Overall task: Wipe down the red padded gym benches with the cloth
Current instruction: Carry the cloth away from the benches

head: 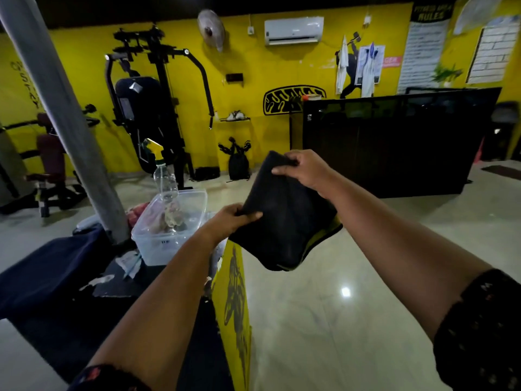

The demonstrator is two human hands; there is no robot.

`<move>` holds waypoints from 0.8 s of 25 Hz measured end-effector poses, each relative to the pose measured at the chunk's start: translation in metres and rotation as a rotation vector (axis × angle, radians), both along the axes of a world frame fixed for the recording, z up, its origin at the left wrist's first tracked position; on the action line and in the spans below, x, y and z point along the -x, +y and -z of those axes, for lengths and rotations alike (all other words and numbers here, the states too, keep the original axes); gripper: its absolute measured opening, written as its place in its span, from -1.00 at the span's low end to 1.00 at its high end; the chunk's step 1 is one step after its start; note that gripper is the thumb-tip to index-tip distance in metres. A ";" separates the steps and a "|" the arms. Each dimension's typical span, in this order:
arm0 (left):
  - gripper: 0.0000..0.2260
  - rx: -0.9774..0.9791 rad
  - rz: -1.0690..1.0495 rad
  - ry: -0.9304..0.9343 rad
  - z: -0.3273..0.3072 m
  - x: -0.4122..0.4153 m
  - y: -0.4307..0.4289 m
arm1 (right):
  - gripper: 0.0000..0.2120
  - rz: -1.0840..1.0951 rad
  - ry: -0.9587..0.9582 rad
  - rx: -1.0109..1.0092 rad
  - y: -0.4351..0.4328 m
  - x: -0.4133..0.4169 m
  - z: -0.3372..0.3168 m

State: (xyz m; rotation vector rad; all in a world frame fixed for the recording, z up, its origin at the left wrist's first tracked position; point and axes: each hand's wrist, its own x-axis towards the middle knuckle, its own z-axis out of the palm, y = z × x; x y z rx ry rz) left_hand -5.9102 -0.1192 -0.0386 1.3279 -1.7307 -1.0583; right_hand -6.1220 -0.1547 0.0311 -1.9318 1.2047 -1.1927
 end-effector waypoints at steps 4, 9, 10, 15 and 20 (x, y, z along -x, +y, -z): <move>-0.74 -0.076 -0.001 0.034 0.006 -0.019 -0.042 | -0.90 0.088 -0.025 0.015 -0.037 0.007 0.003; -0.79 -0.294 -0.082 0.251 -0.011 -0.016 -0.085 | -0.70 0.441 0.134 0.025 -0.075 -0.001 0.020; -0.81 -0.352 -0.103 0.291 -0.013 -0.013 -0.094 | -0.68 0.511 0.186 0.046 -0.078 -0.009 0.024; -0.83 -0.436 -0.175 0.451 -0.011 -0.002 -0.130 | -0.67 0.484 0.246 0.242 -0.085 -0.070 0.049; -0.55 -0.425 -0.170 0.624 -0.005 -0.026 -0.145 | -0.66 0.218 0.248 0.242 -0.095 -0.114 0.083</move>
